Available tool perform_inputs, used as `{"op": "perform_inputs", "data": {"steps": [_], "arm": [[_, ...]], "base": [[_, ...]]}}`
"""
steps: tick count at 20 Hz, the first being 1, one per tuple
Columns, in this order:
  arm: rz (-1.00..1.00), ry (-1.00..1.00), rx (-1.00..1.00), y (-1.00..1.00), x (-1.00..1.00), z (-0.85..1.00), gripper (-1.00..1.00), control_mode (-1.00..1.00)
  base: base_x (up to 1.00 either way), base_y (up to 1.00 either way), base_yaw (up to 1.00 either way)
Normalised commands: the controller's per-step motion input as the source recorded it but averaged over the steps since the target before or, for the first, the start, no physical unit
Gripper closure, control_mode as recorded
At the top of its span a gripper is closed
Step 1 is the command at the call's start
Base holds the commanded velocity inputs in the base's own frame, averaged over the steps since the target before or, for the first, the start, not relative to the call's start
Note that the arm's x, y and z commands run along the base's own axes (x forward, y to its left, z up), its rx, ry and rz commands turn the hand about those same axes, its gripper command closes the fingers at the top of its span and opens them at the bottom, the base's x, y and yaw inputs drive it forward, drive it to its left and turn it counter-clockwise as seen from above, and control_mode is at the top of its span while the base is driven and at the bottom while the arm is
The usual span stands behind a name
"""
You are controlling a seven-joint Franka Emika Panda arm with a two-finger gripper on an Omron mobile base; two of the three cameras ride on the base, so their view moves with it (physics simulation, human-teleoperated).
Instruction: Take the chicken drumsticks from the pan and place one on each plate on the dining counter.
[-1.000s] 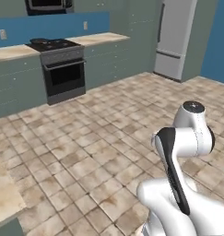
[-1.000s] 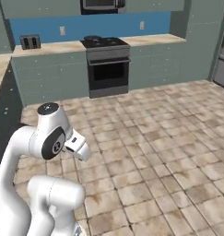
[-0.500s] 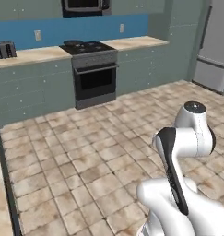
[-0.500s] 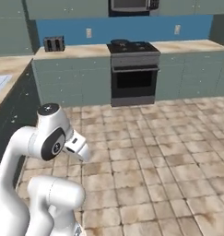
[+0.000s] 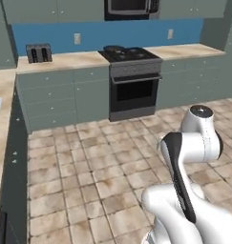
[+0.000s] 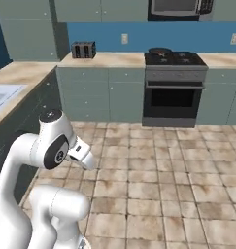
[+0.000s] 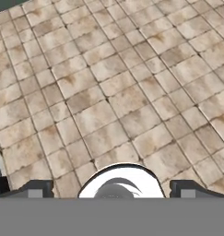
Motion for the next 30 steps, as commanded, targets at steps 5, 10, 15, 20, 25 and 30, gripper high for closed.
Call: {"op": "perform_inputs", "data": {"steps": [5,10,15,20,25,30], "arm": [[0.00,0.00,0.00,0.00,0.00,0.00,-1.00,1.00],[0.00,0.00,0.00,0.00,0.00,0.00,-1.00,1.00],[0.00,0.00,0.00,0.00,0.00,0.00,-1.00,1.00],[0.00,0.00,0.00,0.00,0.00,0.00,-1.00,1.00],[0.00,0.00,0.00,0.00,0.00,0.00,-1.00,1.00],[0.00,0.00,0.00,0.00,0.00,0.00,-1.00,1.00]], "base": [[1.00,-0.09,-0.12],[1.00,0.00,-0.18],[1.00,0.00,-0.13],[1.00,-0.18,-0.04],[1.00,-0.42,0.00],[1.00,-0.52,0.01]]}}
